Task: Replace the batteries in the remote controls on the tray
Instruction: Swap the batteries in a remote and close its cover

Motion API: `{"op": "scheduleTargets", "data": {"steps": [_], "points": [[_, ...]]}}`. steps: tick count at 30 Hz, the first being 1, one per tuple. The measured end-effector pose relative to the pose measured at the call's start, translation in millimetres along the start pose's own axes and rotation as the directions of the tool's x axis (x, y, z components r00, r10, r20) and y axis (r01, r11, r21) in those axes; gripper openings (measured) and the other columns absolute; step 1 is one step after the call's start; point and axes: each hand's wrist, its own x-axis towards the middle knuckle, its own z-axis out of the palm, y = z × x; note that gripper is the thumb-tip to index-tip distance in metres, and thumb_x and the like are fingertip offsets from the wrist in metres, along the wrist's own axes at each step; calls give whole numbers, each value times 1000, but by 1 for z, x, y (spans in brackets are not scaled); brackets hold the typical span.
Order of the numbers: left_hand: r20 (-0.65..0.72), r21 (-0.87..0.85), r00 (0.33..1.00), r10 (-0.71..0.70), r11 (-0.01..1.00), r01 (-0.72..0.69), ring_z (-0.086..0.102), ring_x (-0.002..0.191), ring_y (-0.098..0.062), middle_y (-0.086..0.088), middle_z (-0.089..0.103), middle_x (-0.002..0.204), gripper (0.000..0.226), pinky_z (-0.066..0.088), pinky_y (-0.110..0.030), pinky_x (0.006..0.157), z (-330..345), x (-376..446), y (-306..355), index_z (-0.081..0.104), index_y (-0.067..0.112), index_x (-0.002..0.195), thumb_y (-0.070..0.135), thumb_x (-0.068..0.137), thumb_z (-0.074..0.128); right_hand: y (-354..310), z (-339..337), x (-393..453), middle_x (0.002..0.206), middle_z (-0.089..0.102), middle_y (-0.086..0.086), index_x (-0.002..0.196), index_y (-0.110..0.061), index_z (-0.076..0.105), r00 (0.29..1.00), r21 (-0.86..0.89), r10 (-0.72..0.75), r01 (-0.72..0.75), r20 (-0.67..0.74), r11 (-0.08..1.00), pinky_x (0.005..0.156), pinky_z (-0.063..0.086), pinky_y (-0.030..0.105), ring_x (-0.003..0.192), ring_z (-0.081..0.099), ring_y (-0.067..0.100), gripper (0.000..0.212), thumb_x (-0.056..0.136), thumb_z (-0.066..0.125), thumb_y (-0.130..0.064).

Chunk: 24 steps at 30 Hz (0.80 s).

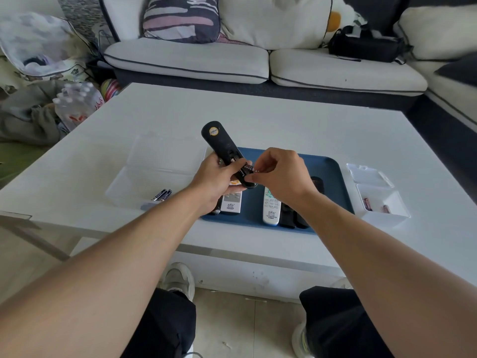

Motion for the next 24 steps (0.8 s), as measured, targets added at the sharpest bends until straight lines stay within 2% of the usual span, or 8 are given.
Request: {"op": "scheduleTargets", "data": {"steps": [7,10,13,17,21,24], "points": [[3,31,1000,-18,999,18,74,94,-31,-10,76,105,22,61,-51,81,-6,1,0,57,5,118,12,98,62,-2,-3,-3,79,74,-11,88,-22,79,989,-81,-27,39,144,996,59,42,3,70,65,-5,10,81,82,-16],[37,32,998,-46,998,44,74,93,-30,-14,74,110,24,62,-50,78,-6,0,0,57,4,122,12,99,60,-1,-5,-3,76,73,-12,87,-21,78,989,-80,-27,38,143,996,56,40,4,63,61,-7,10,80,83,-16],[72,40,995,-69,997,66,73,94,-26,-14,72,115,27,61,-52,79,-5,0,2,57,5,125,15,100,60,1,-5,-4,73,69,-14,83,-22,73,992,-85,0,11,128,996,53,39,5,60,58,-8,16,76,87,-25],[90,46,993,-76,996,73,72,91,-23,-8,73,108,27,61,-52,79,-5,-1,2,59,5,125,16,100,59,0,-7,-4,74,68,-13,84,-22,68,990,-88,35,-24,133,996,52,38,5,61,57,-9,26,73,89,-33],[118,61,989,-86,995,79,73,92,-24,-5,75,103,28,60,-53,83,-5,-2,1,59,7,125,16,99,61,1,-7,-3,81,73,-8,88,-23,64,984,-69,86,-76,154,995,58,42,16,69,64,4,31,74,88,-38],[166,97,982,-93,992,77,75,94,-23,1,76,100,32,61,-49,84,-7,-3,2,58,12,128,14,97,64,3,-5,-4,80,76,-4,87,-20,59,970,-4,147,-149,193,989,59,48,25,65,64,9,35,74,88,-36]]}}
